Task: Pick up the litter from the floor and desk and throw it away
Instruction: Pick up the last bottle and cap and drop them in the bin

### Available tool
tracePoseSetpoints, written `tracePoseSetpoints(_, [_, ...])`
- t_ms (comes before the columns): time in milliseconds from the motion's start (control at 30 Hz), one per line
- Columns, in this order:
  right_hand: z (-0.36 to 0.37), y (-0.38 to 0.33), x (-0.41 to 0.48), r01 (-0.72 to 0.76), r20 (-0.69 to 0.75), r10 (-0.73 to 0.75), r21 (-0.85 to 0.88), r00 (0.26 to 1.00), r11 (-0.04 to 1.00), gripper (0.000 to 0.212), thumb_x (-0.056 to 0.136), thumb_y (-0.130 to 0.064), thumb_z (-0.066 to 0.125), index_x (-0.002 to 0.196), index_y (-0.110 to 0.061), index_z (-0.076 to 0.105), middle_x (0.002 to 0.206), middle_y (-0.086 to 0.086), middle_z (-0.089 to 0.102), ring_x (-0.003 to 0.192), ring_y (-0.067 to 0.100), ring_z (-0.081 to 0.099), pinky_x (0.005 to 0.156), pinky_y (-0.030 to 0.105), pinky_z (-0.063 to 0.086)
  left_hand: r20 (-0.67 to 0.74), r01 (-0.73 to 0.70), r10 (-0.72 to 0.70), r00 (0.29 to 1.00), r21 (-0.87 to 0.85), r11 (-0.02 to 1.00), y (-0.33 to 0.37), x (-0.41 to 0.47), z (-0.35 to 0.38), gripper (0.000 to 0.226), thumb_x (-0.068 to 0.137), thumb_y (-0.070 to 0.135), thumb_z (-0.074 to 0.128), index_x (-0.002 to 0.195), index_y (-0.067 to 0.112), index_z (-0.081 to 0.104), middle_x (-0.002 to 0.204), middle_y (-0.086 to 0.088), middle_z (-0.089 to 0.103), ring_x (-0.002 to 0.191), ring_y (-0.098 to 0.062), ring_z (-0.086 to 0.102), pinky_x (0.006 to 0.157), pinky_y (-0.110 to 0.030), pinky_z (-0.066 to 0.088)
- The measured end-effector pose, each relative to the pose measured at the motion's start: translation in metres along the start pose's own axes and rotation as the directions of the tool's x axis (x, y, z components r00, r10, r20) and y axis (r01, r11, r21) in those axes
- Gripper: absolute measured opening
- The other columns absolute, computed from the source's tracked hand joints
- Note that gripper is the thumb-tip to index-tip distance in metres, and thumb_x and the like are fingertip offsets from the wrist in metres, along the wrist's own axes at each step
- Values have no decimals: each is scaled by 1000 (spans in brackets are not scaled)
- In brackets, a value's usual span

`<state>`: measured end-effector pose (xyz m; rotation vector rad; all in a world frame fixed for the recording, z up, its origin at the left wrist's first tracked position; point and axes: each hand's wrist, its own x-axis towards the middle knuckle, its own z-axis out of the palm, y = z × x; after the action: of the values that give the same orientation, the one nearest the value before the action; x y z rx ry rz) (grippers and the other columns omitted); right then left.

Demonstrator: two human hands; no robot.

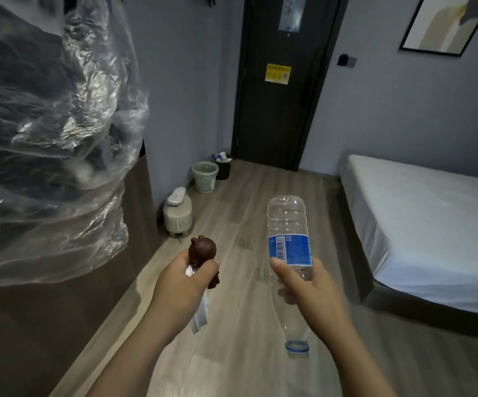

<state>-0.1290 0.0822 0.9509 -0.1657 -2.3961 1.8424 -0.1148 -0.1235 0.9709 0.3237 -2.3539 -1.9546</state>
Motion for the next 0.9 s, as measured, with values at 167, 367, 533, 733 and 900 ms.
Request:
tracePoseSetpoints(167, [-10, -13, 109, 14, -12, -14, 64, 1000, 998, 33, 74, -50, 74, 90, -24, 63, 73, -6, 68, 64, 9, 69, 55, 18, 51, -22, -73, 75, 997, 80, 994, 29, 96, 40, 5, 86, 22, 63, 81, 23, 63, 71, 22, 66, 67, 8, 58, 63, -21, 38])
tracePoseSetpoints(367, [-16, -19, 218, 17, -11, -17, 69, 1000, 997, 36, 73, -51, 74, 91, -22, 63, 80, 0, 70, 67, 14, 70, 62, 28, 56, -56, -86, 92, 994, 100, 991, 53, 196, 74, 8, 85, 22, 62, 78, 21, 64, 68, 23, 65, 64, 12, 56, 63, -23, 38])
tracePoseSetpoints(533, [-2, -11, 305, 3, -9, -2, 48, 1000, 999, 37, 74, -51, 72, 93, -21, 63, 80, 2, 70, 70, 17, 70, 61, 26, 57, -64, -54, 60, 996, 87, 995, 55, 285, 90, 10, 85, 25, 63, 78, 20, 65, 70, 20, 67, 66, 9, 58, 65, -23, 40])
tracePoseSetpoints(733, [41, -11, 430, -19, -9, 19, 24, 1000, 1000, 36, 75, -50, 72, 93, -20, 63, 80, 1, 69, 72, 19, 70, 67, 36, 58, -61, -53, 57, 997, 66, 996, 55, 417, 94, 14, 85, 25, 61, 75, 16, 63, 66, 15, 66, 62, 8, 57, 64, -23, 39])
tracePoseSetpoints(900, [83, -25, 533, -44, -23, 44, -25, 999, 999, 36, 68, -52, 76, 91, -27, 64, 76, -5, 71, 66, 12, 70, 67, 35, 59, -47, -49, 51, 998, 47, 998, 70, 535, 85, 16, 84, 26, 61, 70, 19, 60, 61, 16, 64, 61, 10, 56, 63, -23, 38])
